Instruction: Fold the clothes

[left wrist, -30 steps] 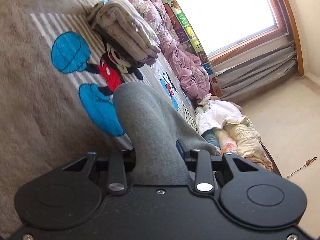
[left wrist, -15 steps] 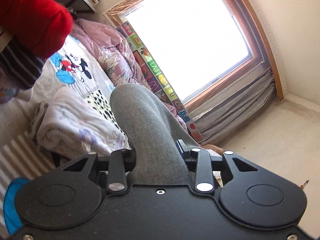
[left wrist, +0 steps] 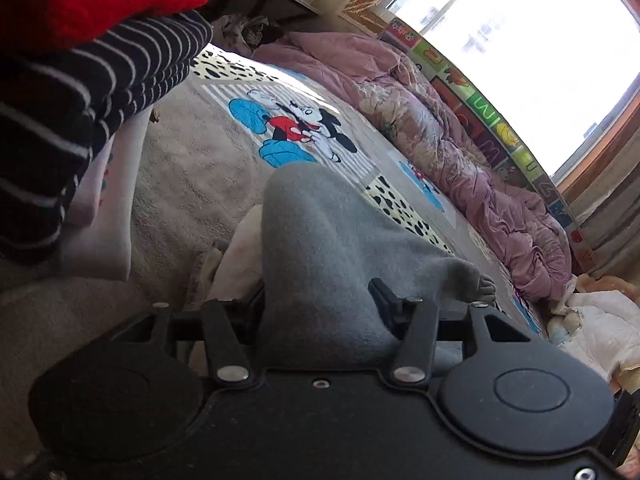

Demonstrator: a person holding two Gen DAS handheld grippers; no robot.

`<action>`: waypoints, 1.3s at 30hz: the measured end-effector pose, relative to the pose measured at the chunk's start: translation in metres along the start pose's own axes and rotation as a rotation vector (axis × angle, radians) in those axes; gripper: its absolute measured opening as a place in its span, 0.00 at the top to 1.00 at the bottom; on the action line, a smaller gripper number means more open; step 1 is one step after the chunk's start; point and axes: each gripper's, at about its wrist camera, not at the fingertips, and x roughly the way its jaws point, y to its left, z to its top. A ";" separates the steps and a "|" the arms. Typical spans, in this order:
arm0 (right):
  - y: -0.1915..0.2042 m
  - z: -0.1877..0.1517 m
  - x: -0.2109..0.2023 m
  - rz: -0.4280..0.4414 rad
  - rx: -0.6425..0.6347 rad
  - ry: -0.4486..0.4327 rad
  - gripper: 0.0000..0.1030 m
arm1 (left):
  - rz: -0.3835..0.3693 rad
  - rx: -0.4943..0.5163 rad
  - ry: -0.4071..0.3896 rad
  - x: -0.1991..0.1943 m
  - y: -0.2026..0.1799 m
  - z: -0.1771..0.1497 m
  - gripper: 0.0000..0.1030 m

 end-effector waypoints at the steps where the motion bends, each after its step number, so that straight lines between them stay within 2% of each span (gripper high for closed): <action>1: 0.002 -0.002 0.000 0.012 -0.007 -0.021 0.27 | -0.010 0.016 -0.023 -0.003 -0.001 0.000 0.47; 4: 0.000 -0.003 -0.008 0.036 0.014 -0.030 0.26 | 0.014 0.047 -0.041 -0.023 -0.004 -0.003 0.42; 6: 0.002 -0.001 -0.028 0.053 0.022 -0.075 0.25 | 0.013 0.074 -0.066 -0.045 -0.012 -0.011 0.32; 7: 0.004 0.000 -0.042 0.060 0.018 -0.107 0.24 | 0.012 0.089 -0.077 -0.057 -0.016 -0.015 0.31; 8: 0.007 0.001 -0.053 0.050 0.000 -0.117 0.20 | 0.010 0.111 -0.089 -0.069 -0.022 -0.020 0.29; 10: 0.014 0.004 -0.074 0.026 -0.046 -0.122 0.19 | -0.005 0.156 -0.094 -0.090 -0.030 -0.031 0.27; 12: 0.027 0.001 -0.097 -0.022 -0.119 -0.104 0.16 | -0.004 0.229 -0.085 -0.110 -0.040 -0.044 0.23; 14: 0.043 -0.005 -0.120 -0.088 -0.188 -0.081 0.08 | 0.022 0.299 -0.088 -0.126 -0.050 -0.053 0.22; 16: 0.059 -0.013 -0.145 -0.150 -0.250 -0.061 0.06 | 0.037 0.344 -0.089 -0.142 -0.055 -0.058 0.18; 18: 0.075 -0.022 -0.170 -0.200 -0.302 -0.055 0.01 | 0.049 0.372 -0.084 -0.153 -0.060 -0.059 0.12; 21: 0.100 -0.035 -0.203 -0.295 -0.368 -0.042 0.00 | 0.089 0.419 -0.090 -0.177 -0.065 -0.061 0.01; 26: 0.133 -0.059 -0.246 -0.397 -0.424 0.009 0.00 | 0.162 0.504 -0.116 -0.219 -0.074 -0.067 0.00; 33: 0.177 -0.093 -0.299 -0.430 -0.509 0.006 0.00 | 0.278 0.589 -0.164 -0.277 -0.086 -0.070 0.00; 36: 0.194 -0.103 -0.313 -0.437 -0.533 -0.009 0.00 | 0.271 0.607 -0.195 -0.298 -0.090 -0.071 0.00; 39: 0.211 -0.110 -0.323 -0.437 -0.553 -0.017 0.00 | 0.260 0.610 -0.184 -0.305 -0.092 -0.070 0.00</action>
